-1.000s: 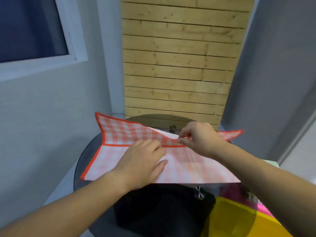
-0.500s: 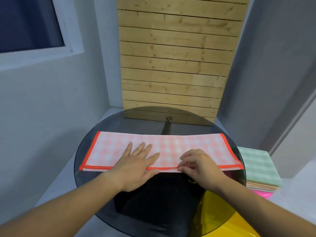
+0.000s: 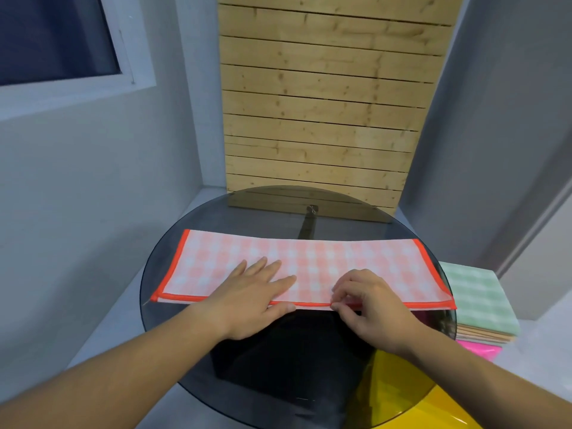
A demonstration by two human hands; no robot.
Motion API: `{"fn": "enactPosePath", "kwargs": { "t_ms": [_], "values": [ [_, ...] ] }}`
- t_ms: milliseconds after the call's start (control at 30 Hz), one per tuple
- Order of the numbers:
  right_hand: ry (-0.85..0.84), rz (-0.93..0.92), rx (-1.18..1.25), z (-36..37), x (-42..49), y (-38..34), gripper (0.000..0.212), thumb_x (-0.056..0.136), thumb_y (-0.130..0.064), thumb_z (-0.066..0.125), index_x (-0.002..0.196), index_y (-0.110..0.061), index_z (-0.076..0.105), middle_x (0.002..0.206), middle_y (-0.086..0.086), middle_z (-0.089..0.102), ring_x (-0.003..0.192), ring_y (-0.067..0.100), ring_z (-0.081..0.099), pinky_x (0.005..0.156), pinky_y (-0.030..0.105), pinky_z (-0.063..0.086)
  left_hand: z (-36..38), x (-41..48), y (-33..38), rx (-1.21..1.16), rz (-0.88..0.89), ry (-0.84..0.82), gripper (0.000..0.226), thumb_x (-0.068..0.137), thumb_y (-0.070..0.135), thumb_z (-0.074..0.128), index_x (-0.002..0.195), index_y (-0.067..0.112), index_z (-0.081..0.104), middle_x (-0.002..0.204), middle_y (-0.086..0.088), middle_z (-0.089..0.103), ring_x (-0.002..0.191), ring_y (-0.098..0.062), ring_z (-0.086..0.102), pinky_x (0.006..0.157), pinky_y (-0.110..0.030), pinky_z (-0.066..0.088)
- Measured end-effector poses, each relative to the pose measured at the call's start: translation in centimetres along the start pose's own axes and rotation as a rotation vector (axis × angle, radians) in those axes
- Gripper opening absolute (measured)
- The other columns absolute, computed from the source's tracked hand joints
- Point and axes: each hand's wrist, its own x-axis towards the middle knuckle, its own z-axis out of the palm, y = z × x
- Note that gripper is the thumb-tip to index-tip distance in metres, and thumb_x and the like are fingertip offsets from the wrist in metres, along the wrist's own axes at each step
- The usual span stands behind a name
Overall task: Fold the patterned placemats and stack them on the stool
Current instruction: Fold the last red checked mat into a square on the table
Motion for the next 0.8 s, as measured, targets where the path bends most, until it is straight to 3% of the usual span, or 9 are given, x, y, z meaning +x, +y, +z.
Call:
{"fn": "enactPosePath", "kwargs": {
  "t_ms": [100,200,267,333,400,500,600,700,800],
  "values": [
    [-0.043,0.019,0.017,-0.9,1.5,-0.5,0.016,0.093,-0.043,0.058,0.095,-0.033,0.070,0.104,-0.022,0.060,0.102,0.001,0.050,0.090,0.021,0.047,0.0,-0.1,0.3,0.003,0.003,0.023,0.066,0.097,0.070,0.019,0.157,0.044,0.008,0.168,0.004,-0.002,0.154,-0.020,-0.007,0.125,-0.043,-0.001],
    [0.012,-0.035,-0.074,-0.8,3.7,-1.1,0.030,0.097,-0.040,0.052,0.122,-0.029,0.066,0.133,-0.013,0.058,0.126,0.007,0.044,0.105,0.021,0.031,-0.1,-0.7,0.8,0.004,0.017,0.047,0.065,0.098,0.069,0.023,0.157,0.043,0.013,0.168,0.002,0.004,0.155,-0.022,-0.001,0.125,-0.041,0.002],
    [-0.060,-0.026,-0.148,-0.2,4.9,-1.4,0.047,0.100,-0.043,0.045,0.143,-0.026,0.049,0.158,-0.006,0.034,0.148,0.016,0.021,0.118,0.028,0.014,-0.2,-1.3,1.1,0.012,0.031,0.057,0.067,0.096,0.072,0.026,0.156,0.043,0.017,0.168,0.001,0.010,0.154,-0.024,0.004,0.124,-0.041,0.006],
    [-0.169,0.035,-0.178,0.8,5.6,-1.6,0.058,0.102,-0.045,0.035,0.155,-0.023,0.026,0.166,-0.001,0.009,0.153,0.020,-0.002,0.121,0.036,0.000,-0.5,-1.7,1.4,0.023,0.038,0.059,0.067,0.093,0.075,0.028,0.153,0.043,0.025,0.164,0.001,0.020,0.151,-0.025,0.015,0.121,-0.041,0.013],
    [-0.257,0.081,-0.209,1.8,5.7,-1.8,0.063,0.104,-0.047,0.024,0.158,-0.021,0.008,0.166,-0.001,-0.003,0.152,0.019,-0.011,0.122,0.037,-0.006,-1.0,-1.7,1.6,0.033,0.027,0.072,0.064,0.093,0.075,0.027,0.145,0.040,0.039,0.152,0.001,0.036,0.141,-0.024,0.031,0.115,-0.041,0.026],
    [-0.282,0.120,-0.207,2.6,5.4,-1.8,0.064,0.103,-0.051,0.017,0.158,-0.022,0.000,0.166,-0.004,-0.007,0.151,0.015,-0.012,0.122,0.034,-0.007,-1.8,-0.8,1.9,0.048,-0.004,0.143,0.052,0.098,0.065,0.027,0.129,0.030,0.050,0.128,0.002,0.049,0.118,-0.019,0.044,0.101,-0.040,0.038],
    [-0.259,0.126,-0.213,2.6,5.3,-1.8,0.064,0.103,-0.052,0.018,0.158,-0.024,0.002,0.166,-0.006,-0.004,0.152,0.013,-0.009,0.124,0.035,-0.003,-1.8,0.8,2.3,0.060,-0.025,0.241,0.034,0.103,0.046,0.033,0.120,0.023,0.051,0.121,-0.001,0.050,0.111,-0.019,0.045,0.098,-0.037,0.036],
    [-0.243,0.123,-0.206,2.6,5.2,-1.8,0.064,0.103,-0.052,0.018,0.159,-0.024,0.004,0.166,-0.006,-0.002,0.152,0.012,-0.007,0.124,0.035,-0.001,-1.3,3.2,2.2,-0.039,-0.035,0.328,0.032,0.103,0.030,0.037,0.132,0.021,0.048,0.140,-0.002,0.045,0.132,-0.021,0.040,0.112,-0.035,0.031],
    [-0.229,0.109,-0.200,2.7,5.2,-1.7,0.064,0.103,-0.051,0.018,0.159,-0.023,0.003,0.166,-0.006,-0.002,0.152,0.011,-0.007,0.124,0.034,-0.002,-1.0,5.2,2.3,-0.173,-0.025,0.249,0.055,0.105,0.021,0.034,0.158,0.019,0.020,0.168,-0.001,0.010,0.154,-0.017,0.003,0.126,-0.034,0.006]
  ]
}}
